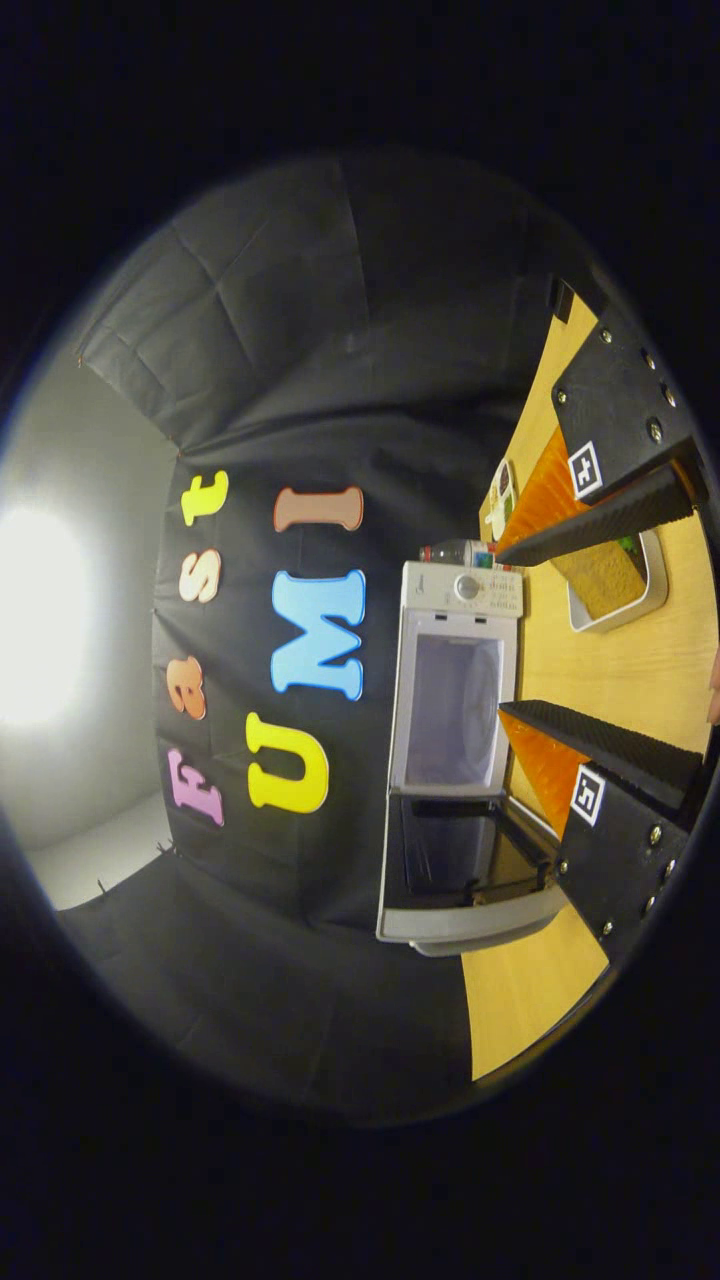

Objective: Open the microwave, put the food inside, and close the microwave door.

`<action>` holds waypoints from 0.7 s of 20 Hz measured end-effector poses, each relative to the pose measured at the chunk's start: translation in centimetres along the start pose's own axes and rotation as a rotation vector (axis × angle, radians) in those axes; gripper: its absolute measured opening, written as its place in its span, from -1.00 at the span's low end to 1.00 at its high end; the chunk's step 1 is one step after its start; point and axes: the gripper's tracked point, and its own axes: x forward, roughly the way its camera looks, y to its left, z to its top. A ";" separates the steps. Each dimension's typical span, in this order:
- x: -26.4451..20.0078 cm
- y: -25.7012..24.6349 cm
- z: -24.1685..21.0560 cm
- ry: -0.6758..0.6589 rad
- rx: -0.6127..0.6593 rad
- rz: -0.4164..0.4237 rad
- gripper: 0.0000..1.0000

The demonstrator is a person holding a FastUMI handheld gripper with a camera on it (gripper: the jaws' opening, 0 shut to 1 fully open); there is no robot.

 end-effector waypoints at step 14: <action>3.8 -7.4 -11.2 0.279 0.426 -0.005 0.67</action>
